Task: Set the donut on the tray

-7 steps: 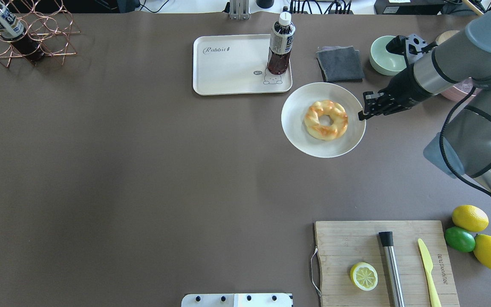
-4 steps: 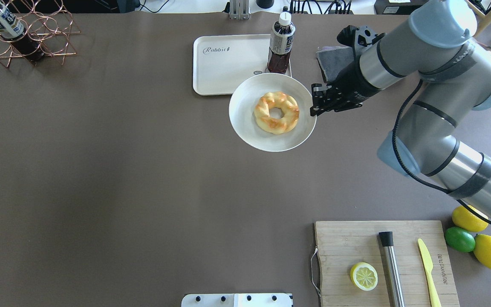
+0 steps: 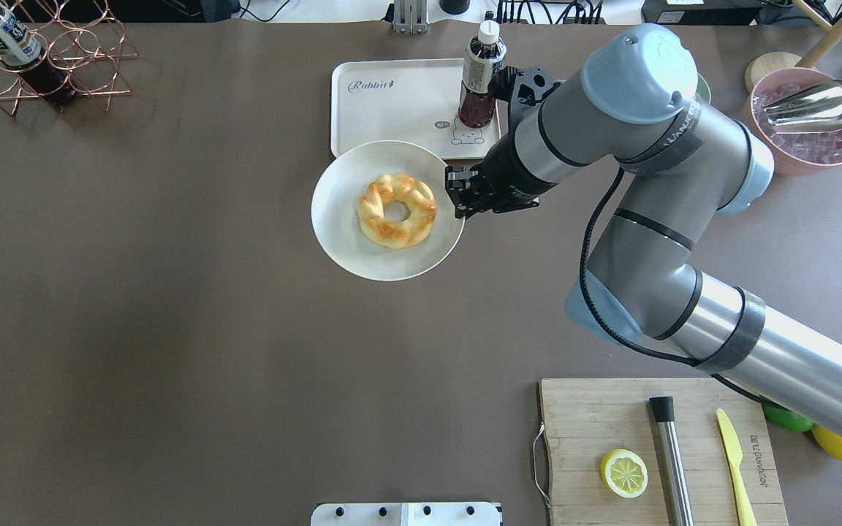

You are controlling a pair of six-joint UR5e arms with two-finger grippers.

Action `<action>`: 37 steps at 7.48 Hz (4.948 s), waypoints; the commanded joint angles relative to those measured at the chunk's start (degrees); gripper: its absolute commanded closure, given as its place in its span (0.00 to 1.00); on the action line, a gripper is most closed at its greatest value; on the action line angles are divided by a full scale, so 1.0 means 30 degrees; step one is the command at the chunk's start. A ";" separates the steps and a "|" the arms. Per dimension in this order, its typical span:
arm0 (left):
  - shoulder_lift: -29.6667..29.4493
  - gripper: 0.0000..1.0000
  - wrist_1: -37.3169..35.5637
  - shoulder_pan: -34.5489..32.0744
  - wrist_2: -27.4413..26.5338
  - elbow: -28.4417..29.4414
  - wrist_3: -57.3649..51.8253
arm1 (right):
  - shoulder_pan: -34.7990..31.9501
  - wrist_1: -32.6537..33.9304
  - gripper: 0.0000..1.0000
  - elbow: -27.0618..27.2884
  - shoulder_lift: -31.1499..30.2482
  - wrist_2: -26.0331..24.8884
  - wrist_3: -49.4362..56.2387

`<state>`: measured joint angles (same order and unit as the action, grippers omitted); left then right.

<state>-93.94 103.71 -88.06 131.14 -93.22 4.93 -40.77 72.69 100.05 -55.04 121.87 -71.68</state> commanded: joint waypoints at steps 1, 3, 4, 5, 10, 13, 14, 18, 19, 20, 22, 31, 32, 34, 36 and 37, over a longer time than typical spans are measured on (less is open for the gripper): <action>0.0142 0.02 0.0556 0.0346 0.2581 -0.0449 0.0260 | 0.1893 0.0377 1.00 0.0077 0.1350 -0.2060 -0.1677; 0.0112 0.02 0.2414 0.1542 0.5817 -0.0770 0.2850 | 0.2311 0.0407 1.00 0.0135 0.1617 -0.2450 -0.2416; 0.0112 0.02 0.4780 0.3175 0.5740 -0.1498 0.7278 | 0.2340 0.0407 1.00 0.0193 0.1589 -0.2451 -0.2416; 0.0083 0.02 0.7617 0.4844 0.4434 -0.2057 1.1180 | 0.2340 0.0407 1.00 0.0223 0.1589 -0.2480 -0.2416; -0.3981 0.02 1.0253 0.9746 0.2519 -0.2588 2.3483 | 0.2253 0.0407 1.00 0.0223 0.1559 -0.2802 -0.2416; -0.5040 0.02 1.0224 1.2563 0.0085 -0.3585 2.6856 | 0.1843 0.1284 1.00 0.0223 0.1530 -0.2598 -0.2387; -0.5218 0.03 1.0224 1.3146 0.0056 -0.3760 2.7154 | 0.1755 0.1663 1.00 0.0223 0.1530 -0.2597 -0.2387; -0.5337 0.19 1.0107 1.4496 -0.1930 -0.4025 2.7157 | 0.1725 0.1784 1.00 0.0282 0.1559 -0.2481 -0.2387; -0.5337 0.19 1.0049 1.4645 -0.2082 -0.4025 2.7157 | 0.1725 0.1755 1.00 0.0282 0.1530 -0.2480 -0.2387; -0.5424 0.19 0.9584 1.4733 -0.2141 -0.4025 2.7099 | 0.1725 0.1755 1.00 0.0282 0.1501 -0.2480 -0.2387; -0.5542 0.27 0.9228 1.5026 -0.2695 -0.3996 2.7011 | 0.1696 0.1784 1.00 0.0282 0.1442 -0.2480 -0.2387; -0.6451 0.52 0.7529 1.5730 -0.3899 -0.3937 2.6923 | 0.1200 0.1784 1.00 0.0311 0.1121 -0.1867 -0.2299; -0.6334 0.52 0.7557 1.5643 -0.3871 -0.3966 2.6923 | 0.0879 0.1755 1.00 0.0340 0.0975 -0.1430 -0.2241; -0.6333 0.52 0.7529 1.5613 -0.3900 -0.3996 2.6923 | 0.0817 0.1755 1.00 0.0633 0.0798 -0.1367 -0.2240; -0.6333 0.52 0.7528 1.5671 -0.3900 -0.3996 2.6923 | 0.0846 0.1784 1.00 0.0634 0.0798 -0.1396 -0.2240; -0.6333 0.57 0.7499 1.5701 -0.3900 -0.3996 2.6923 | 0.0846 0.1784 1.00 0.0605 0.0798 -0.1396 -0.2240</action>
<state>-112.92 126.30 -41.13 119.44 -105.20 85.69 -38.22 78.00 101.90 -52.61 117.71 -78.37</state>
